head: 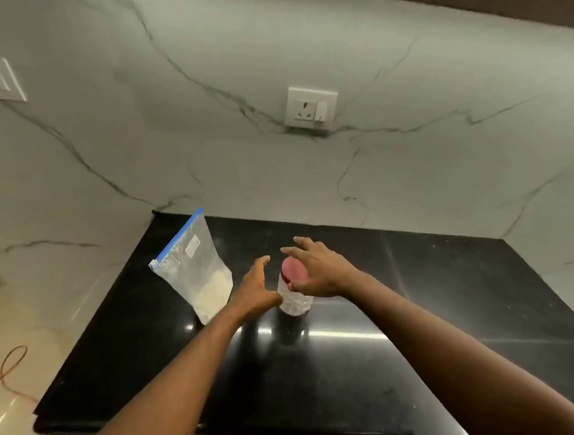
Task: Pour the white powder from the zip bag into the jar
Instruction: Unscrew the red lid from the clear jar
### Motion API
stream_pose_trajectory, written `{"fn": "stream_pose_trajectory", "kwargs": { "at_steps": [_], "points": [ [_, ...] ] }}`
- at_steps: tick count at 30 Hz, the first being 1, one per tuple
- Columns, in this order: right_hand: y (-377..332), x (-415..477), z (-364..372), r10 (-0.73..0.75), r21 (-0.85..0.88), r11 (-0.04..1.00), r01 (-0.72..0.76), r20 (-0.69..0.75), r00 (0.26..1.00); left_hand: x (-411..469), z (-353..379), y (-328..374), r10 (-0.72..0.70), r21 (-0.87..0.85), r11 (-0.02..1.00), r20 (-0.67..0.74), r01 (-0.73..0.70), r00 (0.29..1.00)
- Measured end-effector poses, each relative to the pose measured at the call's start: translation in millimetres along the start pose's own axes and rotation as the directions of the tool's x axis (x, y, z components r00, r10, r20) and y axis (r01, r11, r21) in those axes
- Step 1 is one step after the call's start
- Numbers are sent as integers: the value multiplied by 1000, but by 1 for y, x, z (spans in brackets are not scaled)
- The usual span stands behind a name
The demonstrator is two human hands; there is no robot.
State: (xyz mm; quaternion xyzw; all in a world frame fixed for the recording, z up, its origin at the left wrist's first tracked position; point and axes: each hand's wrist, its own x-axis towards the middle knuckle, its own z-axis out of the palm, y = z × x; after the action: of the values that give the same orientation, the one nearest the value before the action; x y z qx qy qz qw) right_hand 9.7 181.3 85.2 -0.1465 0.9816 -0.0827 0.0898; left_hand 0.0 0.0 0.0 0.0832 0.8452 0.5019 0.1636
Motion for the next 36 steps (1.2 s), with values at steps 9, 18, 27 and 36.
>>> {"fn": "stream_pose_trajectory", "kwargs": {
  "at_steps": [9,18,27,36],
  "points": [
    [-17,19,17,157,40,987,-157,0,988,28,29,-18,97,-89,992,61,-91,993],
    [-29,37,15,207,9,978,-208,50,977,48,26,-51,180,29,983,72,-182,981],
    [-15,38,-11,13,16,1000,-18,225,974,54,26,-51,225,57,972,20,-226,974],
    [4,45,-10,-182,-85,973,217,300,936,48,27,-44,197,107,975,-22,-194,980]
  ]
}}
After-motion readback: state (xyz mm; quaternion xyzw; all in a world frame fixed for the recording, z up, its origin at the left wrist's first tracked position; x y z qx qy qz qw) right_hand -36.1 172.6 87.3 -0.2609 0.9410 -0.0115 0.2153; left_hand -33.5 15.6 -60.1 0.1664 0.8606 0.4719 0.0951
